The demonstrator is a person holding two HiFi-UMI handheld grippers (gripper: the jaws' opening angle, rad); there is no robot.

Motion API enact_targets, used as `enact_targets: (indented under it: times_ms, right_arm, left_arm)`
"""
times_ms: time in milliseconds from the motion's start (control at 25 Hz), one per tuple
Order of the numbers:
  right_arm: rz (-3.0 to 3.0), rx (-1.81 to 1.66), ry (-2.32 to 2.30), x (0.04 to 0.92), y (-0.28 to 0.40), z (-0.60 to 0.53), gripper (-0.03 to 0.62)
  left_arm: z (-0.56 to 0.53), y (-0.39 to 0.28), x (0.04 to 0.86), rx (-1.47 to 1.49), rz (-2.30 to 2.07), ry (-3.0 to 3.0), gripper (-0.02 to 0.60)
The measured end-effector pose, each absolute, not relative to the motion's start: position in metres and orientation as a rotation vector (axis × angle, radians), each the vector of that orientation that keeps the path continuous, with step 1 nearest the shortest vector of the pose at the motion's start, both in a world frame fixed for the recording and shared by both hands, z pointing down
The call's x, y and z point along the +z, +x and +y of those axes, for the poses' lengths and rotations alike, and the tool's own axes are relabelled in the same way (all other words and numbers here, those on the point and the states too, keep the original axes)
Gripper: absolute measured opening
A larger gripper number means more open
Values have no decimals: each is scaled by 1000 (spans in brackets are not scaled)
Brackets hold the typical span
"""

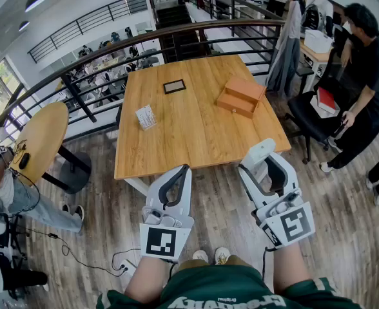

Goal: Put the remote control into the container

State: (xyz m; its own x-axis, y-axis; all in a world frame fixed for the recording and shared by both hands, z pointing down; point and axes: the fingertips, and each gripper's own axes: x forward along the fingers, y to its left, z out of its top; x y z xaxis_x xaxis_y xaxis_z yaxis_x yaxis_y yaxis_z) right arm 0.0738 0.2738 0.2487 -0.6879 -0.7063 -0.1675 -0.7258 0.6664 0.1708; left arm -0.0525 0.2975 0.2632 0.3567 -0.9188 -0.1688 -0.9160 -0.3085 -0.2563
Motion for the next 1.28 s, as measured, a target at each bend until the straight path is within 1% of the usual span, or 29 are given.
enact_targets:
  times_ms: [400,680,920,1120,1280]
  right_arm:
    - [2793,368,-1193,250,77,280,245]
    - [2793,372,-1177,259,79,268,245]
    - [2813,294,-1213,273,90,254,245]
    - [2801,296,-1188,269,102,252,245]
    - [2797,277,-1180,270,114,248,245]
  left_arm:
    - [302,-52,266,-28,1636,-2311,0]
    - [284,-52,286,-49,1673,-2345,0]
    - [273,-43,288,-50,1717,-2393,0]
    - [272,-31,277,-20,1717,-2354,0]
    - [272,-25,279,-60,1724,-2328,0]
